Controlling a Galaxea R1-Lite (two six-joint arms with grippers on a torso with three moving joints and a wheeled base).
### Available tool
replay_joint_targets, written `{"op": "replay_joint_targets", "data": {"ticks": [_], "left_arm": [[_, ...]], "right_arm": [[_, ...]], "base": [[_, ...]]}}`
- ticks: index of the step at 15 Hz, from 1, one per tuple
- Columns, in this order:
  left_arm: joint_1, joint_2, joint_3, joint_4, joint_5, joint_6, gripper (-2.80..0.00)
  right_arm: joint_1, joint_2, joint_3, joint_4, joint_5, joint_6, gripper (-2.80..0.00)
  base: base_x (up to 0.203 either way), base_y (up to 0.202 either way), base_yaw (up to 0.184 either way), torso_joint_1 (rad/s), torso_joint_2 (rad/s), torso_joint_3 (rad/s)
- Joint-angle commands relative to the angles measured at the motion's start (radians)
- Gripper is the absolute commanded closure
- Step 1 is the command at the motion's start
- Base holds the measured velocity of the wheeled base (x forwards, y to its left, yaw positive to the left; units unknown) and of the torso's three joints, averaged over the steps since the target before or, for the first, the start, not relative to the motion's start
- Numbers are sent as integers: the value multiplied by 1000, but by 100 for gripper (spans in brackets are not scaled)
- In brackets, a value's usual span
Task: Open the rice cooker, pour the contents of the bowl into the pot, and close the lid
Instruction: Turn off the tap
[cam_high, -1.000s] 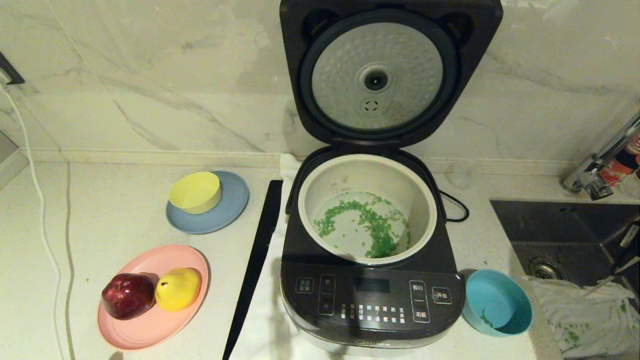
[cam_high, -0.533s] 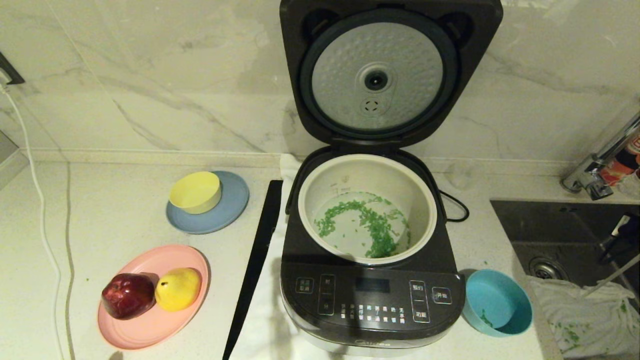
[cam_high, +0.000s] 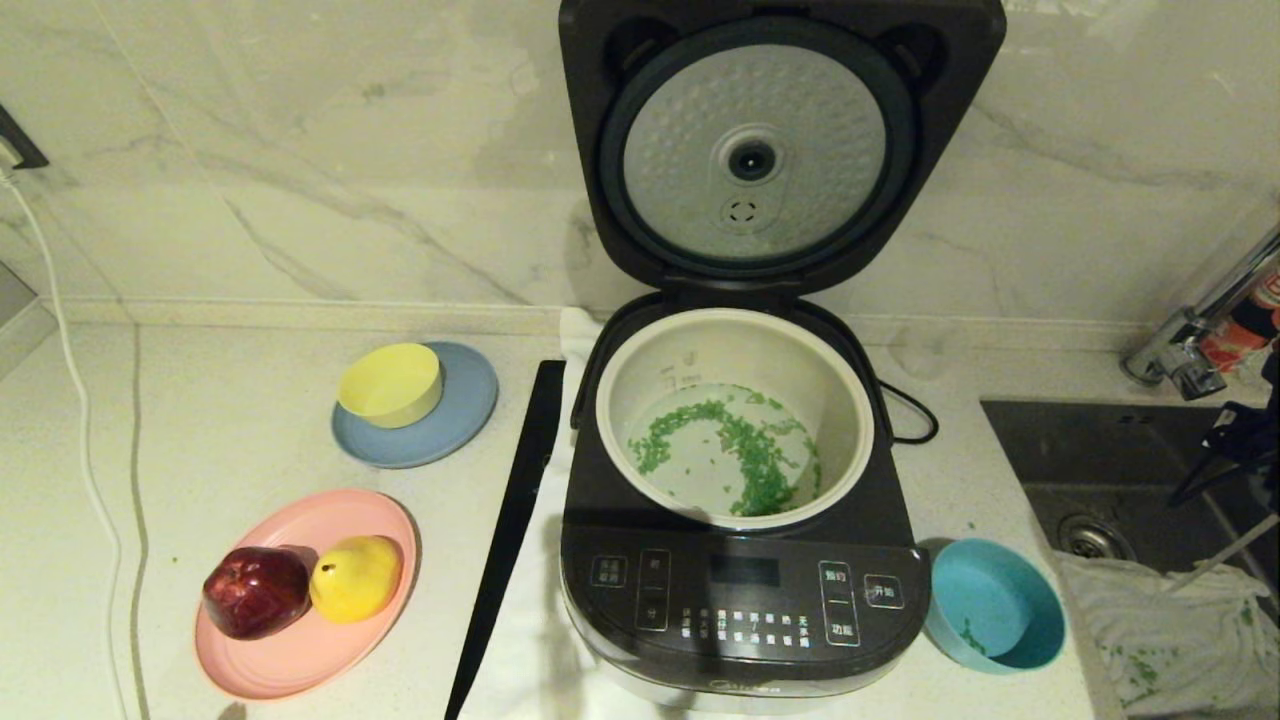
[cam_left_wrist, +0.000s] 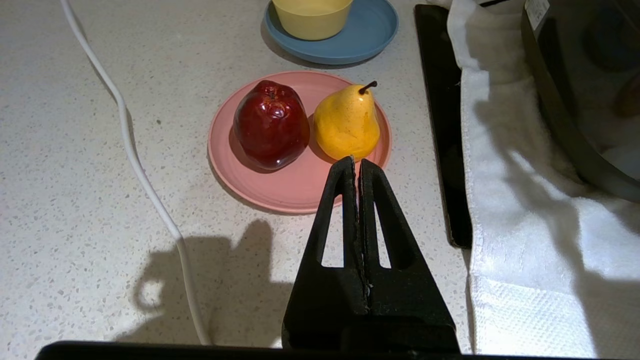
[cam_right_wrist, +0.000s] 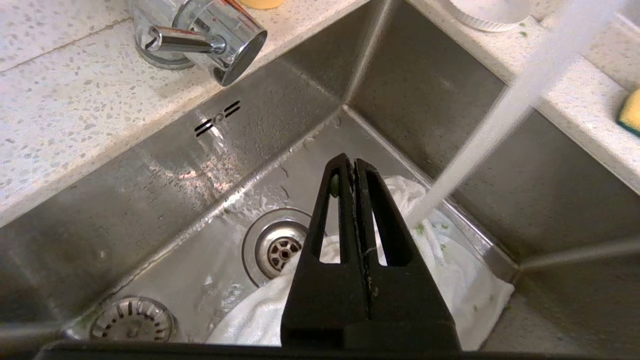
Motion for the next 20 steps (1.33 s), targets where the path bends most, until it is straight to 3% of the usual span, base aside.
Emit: {"op": "replay_joint_targets", "data": {"ticks": [1, 20], "left_arm": [[0, -1, 3, 0, 1, -1, 0], [0, 0, 3, 0, 1, -1, 0]], "right_arm": [[6, 46, -29, -6, -4, 4, 0], [54, 181, -295, 6, -66, -60, 0]], "base": [[0, 0, 0, 0, 0, 0], [0, 0, 0, 0, 0, 0]]}}
